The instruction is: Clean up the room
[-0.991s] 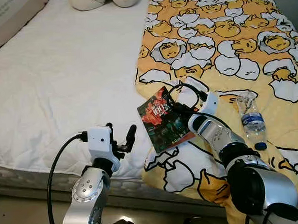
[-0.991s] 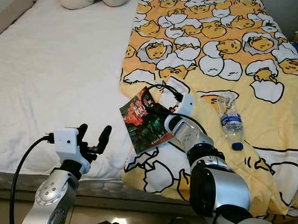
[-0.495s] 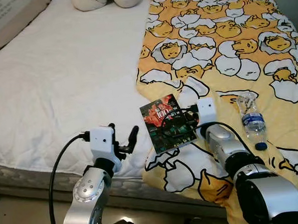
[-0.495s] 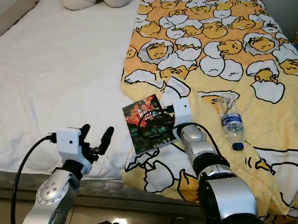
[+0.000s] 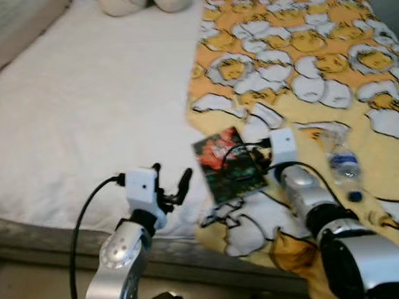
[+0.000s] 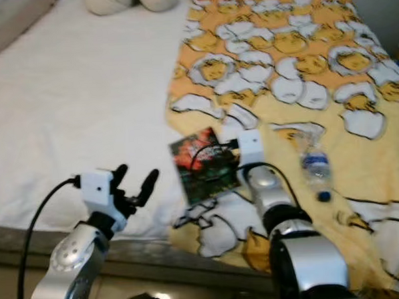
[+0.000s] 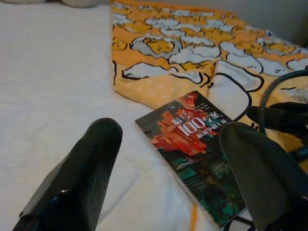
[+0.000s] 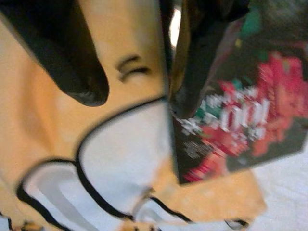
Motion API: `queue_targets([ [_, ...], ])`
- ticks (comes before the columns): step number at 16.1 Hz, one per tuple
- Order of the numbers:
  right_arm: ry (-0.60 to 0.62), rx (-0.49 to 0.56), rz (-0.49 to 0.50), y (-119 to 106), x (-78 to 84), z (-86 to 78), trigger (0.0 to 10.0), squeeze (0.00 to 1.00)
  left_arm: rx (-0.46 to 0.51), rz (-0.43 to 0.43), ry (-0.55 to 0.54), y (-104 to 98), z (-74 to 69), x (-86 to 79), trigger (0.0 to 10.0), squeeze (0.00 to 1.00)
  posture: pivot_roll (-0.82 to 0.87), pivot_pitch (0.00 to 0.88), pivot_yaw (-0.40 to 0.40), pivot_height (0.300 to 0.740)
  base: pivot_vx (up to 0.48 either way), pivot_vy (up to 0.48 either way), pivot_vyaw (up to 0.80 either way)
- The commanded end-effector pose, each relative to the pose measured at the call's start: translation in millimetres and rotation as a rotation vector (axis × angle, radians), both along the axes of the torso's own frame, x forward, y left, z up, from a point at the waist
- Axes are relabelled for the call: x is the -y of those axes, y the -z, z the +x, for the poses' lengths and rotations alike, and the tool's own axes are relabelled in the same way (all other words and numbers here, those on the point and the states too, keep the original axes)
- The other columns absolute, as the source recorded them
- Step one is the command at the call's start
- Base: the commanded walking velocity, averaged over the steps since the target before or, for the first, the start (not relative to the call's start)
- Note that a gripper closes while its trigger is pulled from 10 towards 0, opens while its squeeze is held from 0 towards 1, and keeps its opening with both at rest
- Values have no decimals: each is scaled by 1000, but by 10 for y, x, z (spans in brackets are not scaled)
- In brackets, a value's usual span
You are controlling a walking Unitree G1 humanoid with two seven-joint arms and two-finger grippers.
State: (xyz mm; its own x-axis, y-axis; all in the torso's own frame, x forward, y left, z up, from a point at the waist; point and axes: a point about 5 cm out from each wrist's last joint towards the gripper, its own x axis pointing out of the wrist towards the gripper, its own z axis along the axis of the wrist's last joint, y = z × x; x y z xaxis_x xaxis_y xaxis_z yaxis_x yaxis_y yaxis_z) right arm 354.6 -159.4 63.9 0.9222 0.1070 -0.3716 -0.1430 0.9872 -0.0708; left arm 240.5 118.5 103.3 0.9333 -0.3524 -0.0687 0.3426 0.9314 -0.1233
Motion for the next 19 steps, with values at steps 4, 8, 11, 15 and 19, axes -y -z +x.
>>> queue_targets([
  [4,5,-7,15,13,-50,-1,10000,1000,-5,28,19,33,11,-7,10000,0,-52,59,56,740,0,480,-744],
  [8,13,10,-18,12,-13,-6,10000,1000,-8,70,-8,60,43,-37,10000,0,-55,55,53,740,0,120,-744],
  [11,-7,83,-116,-28,22,-9,10000,278,-11,75,-24,73,55,-66,10000,0,-63,50,52,740,0,0,-490],
  [15,8,359,-156,-217,85,-215,10000,0,22,117,-81,54,15,-152,10000,0,-58,43,24,740,0,0,0],
  [19,-17,437,-205,-245,258,-1224,10000,0,59,292,-105,64,-300,-248,10000,0,-86,23,19,740,0,0,0],
])
